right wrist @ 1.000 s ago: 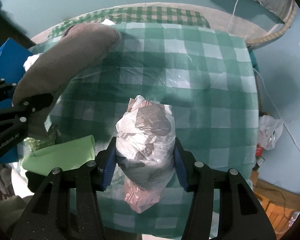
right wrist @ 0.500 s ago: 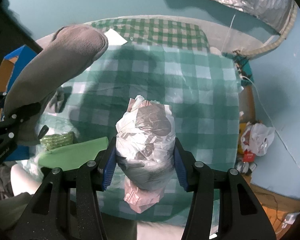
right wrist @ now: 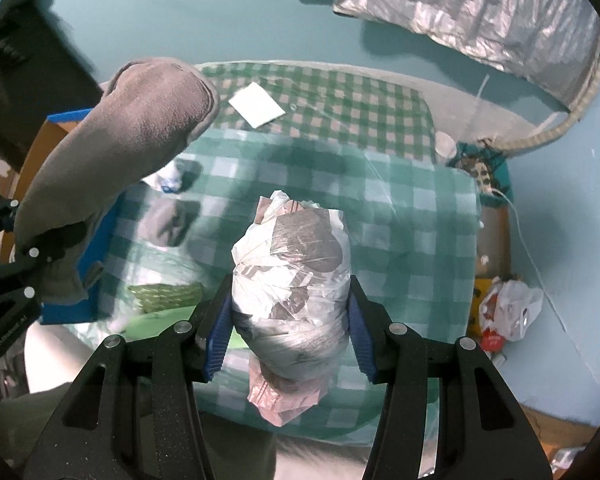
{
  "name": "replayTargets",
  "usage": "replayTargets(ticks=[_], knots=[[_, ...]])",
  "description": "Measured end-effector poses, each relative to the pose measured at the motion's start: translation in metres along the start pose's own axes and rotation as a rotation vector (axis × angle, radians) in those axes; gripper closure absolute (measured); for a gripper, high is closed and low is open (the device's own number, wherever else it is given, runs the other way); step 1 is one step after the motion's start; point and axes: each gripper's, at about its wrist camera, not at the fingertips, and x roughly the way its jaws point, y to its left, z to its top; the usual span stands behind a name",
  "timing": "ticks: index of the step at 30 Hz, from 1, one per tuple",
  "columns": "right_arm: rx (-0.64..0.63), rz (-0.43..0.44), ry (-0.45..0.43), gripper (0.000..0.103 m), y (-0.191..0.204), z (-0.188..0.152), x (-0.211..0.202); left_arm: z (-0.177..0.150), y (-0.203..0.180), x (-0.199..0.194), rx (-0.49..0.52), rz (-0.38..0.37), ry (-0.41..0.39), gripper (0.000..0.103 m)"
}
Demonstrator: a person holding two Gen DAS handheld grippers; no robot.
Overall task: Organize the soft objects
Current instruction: 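Lift the grey slipper with the left tool while the right tool carries the plastic bundle toward the box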
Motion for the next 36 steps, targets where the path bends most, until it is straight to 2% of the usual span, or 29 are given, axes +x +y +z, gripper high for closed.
replayTargets(ticks=[12, 23, 36], knots=[[-0.107, 0.042, -0.039, 0.051, 0.053, 0.029, -0.019, -0.027, 0.041, -0.025, -0.07, 0.058, -0.017, 0.079], [-0.232, 0.104, -0.047, 0.051, 0.116, 0.051, -0.016, -0.061, 0.095, -0.035, -0.222, 0.112, 0.001, 0.079], [-0.375, 0.188, -0.033, 0.051, 0.2, 0.076, 0.004, -0.098, 0.152, -0.029, -0.375, 0.187, 0.053, 0.079]])
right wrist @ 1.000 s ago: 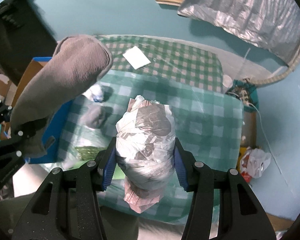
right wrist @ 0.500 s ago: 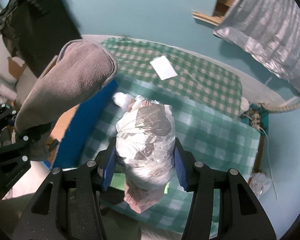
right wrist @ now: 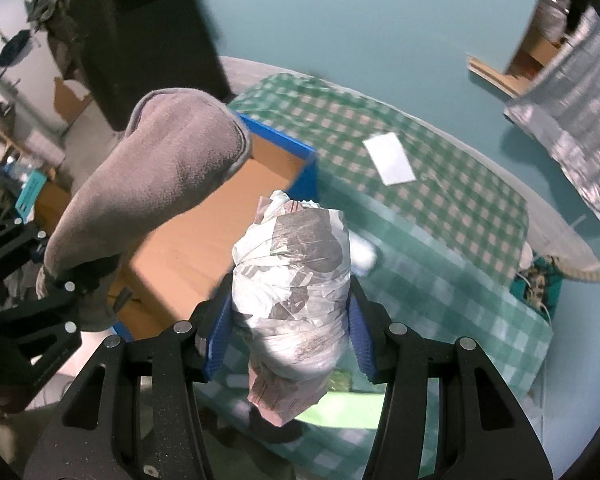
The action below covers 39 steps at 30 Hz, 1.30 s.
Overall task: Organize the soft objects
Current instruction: 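Lift the grey slipper with the left tool while the right tool carries the plastic bundle toward the box, then lower the slipper into the box with the left tool while the right tool drops the bundle inside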
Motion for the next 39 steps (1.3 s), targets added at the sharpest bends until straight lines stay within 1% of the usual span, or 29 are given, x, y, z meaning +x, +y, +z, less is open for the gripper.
replayTargets(ticks=[9, 14, 17, 24, 27, 28, 29, 31, 33, 35, 37, 39], knots=[[-0.08, 0.041, 0.04, 0.051, 0.039, 0.024, 0.032, -0.014, 0.033, 0.016, -0.067, 0.05, 0.04, 0.079], [-0.112, 0.044, 0.064, 0.051, 0.058, 0.034, 0.047, -0.019, 0.05, 0.031, -0.105, 0.051, 0.075, 0.079], [-0.123, 0.049, 0.073, 0.051, 0.067, 0.039, 0.055, -0.021, 0.056, 0.037, -0.111, 0.057, 0.09, 0.079], [-0.131, 0.06, 0.103, 0.051, 0.087, 0.049, 0.074, -0.025, 0.065, 0.051, -0.123, 0.044, 0.125, 0.078], [-0.134, 0.062, 0.109, 0.051, 0.093, 0.052, 0.08, -0.025, 0.064, 0.055, -0.11, 0.042, 0.139, 0.074], [-0.133, 0.062, 0.111, 0.051, 0.095, 0.054, 0.082, -0.025, 0.065, 0.057, -0.109, 0.043, 0.144, 0.071], [-0.133, 0.061, 0.112, 0.051, 0.096, 0.055, 0.084, -0.025, 0.066, 0.059, -0.111, 0.048, 0.151, 0.066], [-0.133, 0.054, 0.108, 0.051, 0.098, 0.057, 0.086, -0.026, 0.067, 0.061, -0.114, 0.056, 0.16, 0.063], [-0.134, 0.041, 0.102, 0.049, 0.101, 0.058, 0.087, -0.026, 0.069, 0.06, -0.115, 0.059, 0.154, 0.057], [-0.13, 0.035, 0.095, 0.04, 0.102, 0.06, 0.086, -0.027, 0.07, 0.057, -0.114, 0.07, 0.144, 0.048], [-0.125, 0.03, 0.078, 0.035, 0.102, 0.061, 0.083, -0.027, 0.071, 0.054, -0.11, 0.078, 0.13, 0.045], [-0.116, 0.026, 0.068, 0.031, 0.101, 0.063, 0.081, -0.028, 0.073, 0.052, -0.11, 0.079, 0.125, 0.045]])
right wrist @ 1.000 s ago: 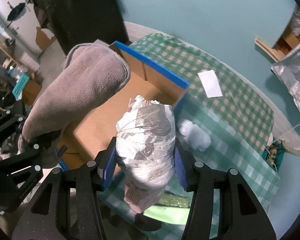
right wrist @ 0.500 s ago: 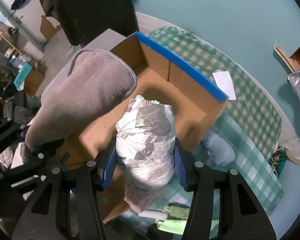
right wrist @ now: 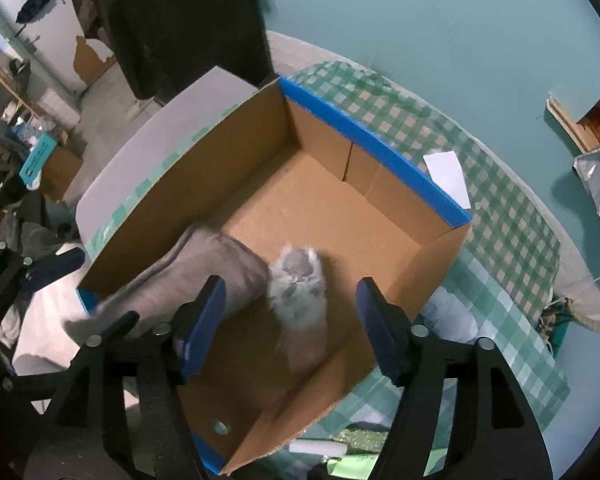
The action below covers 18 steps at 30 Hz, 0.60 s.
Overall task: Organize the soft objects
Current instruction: 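Lower the slipper into the box with the left tool while the right tool drops the bundle inside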
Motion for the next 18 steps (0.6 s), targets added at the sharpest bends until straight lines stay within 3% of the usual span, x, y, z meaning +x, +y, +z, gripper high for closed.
replayTargets(ticks=[18], knots=[[0.07, -0.005, -0.041, 0.028, -0.027, -0.019, -0.027, -0.001, -0.016, -0.014, 0.016, -0.037, -0.016, 0.044]])
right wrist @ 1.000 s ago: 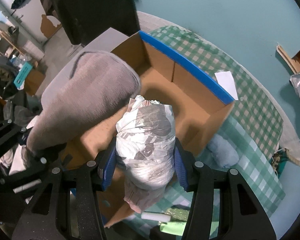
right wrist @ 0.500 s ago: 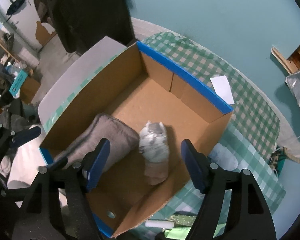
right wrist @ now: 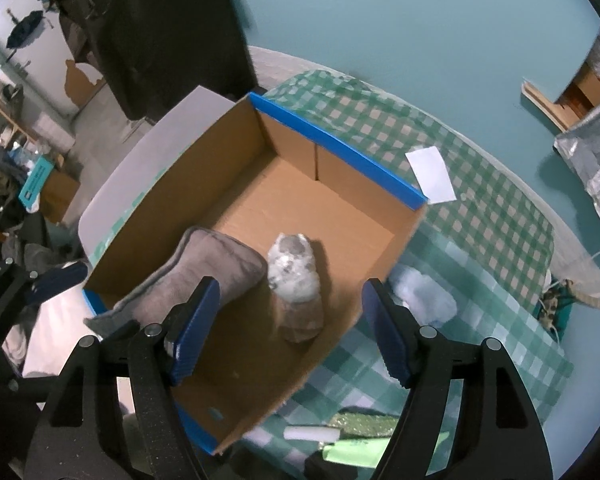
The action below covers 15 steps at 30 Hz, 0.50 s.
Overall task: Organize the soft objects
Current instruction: 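Lower the slipper into the box with the left tool while the right tool drops the bundle inside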
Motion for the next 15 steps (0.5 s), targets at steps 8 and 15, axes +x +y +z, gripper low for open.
replayTargets(ticks=[8, 15], knots=[[0.063, -0.013, 0.005, 0.028, -0.031, -0.023, -0.013, -0.001, -0.027, -0.01, 0.056, -0.025, -0.018, 0.044], [0.136, -0.033, 0.017, 0.028, -0.066, -0.053, -0.025, -0.002, -0.054, -0.016, 0.116, -0.049, -0.028, 0.044]])
